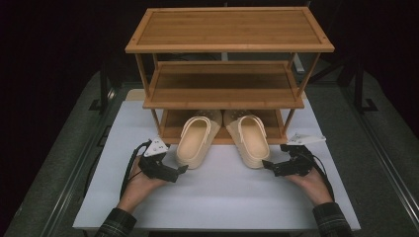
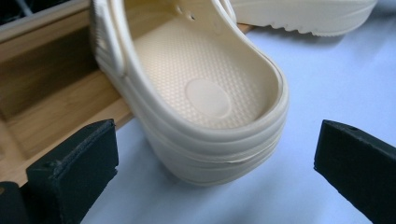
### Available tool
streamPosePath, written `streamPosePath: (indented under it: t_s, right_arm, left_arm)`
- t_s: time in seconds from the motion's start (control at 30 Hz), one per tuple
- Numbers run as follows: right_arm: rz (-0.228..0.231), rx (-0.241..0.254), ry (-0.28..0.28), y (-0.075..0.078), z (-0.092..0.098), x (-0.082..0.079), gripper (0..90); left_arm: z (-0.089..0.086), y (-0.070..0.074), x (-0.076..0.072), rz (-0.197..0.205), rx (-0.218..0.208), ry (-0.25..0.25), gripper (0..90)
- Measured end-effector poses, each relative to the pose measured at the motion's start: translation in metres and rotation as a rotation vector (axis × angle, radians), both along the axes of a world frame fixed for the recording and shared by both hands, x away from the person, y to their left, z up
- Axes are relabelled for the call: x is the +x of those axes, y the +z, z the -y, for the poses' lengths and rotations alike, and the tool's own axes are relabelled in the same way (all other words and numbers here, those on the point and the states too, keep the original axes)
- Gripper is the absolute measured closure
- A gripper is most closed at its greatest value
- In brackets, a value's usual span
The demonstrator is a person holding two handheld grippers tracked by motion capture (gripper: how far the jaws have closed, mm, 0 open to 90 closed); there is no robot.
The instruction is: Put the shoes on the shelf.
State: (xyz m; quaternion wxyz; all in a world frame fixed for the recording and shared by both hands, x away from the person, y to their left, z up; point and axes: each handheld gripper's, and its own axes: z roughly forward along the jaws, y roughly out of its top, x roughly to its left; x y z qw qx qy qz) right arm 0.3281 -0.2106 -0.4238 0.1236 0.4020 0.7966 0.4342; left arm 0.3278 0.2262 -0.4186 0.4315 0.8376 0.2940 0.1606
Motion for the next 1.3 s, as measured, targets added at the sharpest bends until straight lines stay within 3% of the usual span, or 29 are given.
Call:
streamPosePath:
  t_s: [0.1, 0.17, 0.2, 0.27, 0.53, 0.7, 0.9, 1.3]
  right_arm:
    - [-0.008, -0.019, 0.028, -0.007, -0.009, 0.002, 0.7]
    - [-0.010, -0.020, 0.033, -0.008, -0.011, 0.002, 0.7]
    - [-0.015, -0.052, 0.032, -0.012, -0.015, 0.004, 0.7]
    - [-0.016, -0.060, 0.033, -0.014, -0.017, 0.005, 0.7]
    - [-0.017, -0.028, 0.049, -0.018, -0.022, 0.011, 0.7]
    - [-0.024, -0.025, 0.052, -0.020, -0.025, 0.014, 3.2]
    - [-0.022, -0.041, 0.042, -0.019, -0.028, 0.014, 3.7]
    - [-0.033, -0.052, 0.030, -0.018, -0.042, 0.023, 3.8]
  left_arm:
    - [0.002, -0.005, 0.003, 0.002, 0.015, -0.003, 0.0]
    - [0.004, -0.011, 0.006, -0.017, 0.030, -0.007, 0.0]
    - [0.006, -0.014, 0.008, -0.032, 0.037, -0.012, 0.0]
    - [0.007, -0.016, 0.009, -0.037, 0.037, -0.012, 0.0]
    - [0.016, -0.022, 0.018, -0.037, 0.054, -0.023, 0.0]
    - [0.020, -0.025, 0.021, -0.060, 0.072, -0.027, 0.0]
    - [0.021, -0.022, 0.022, -0.077, 0.043, -0.015, 0.1]
    - [0.037, -0.022, 0.034, -0.088, 0.042, 0.004, 0.1]
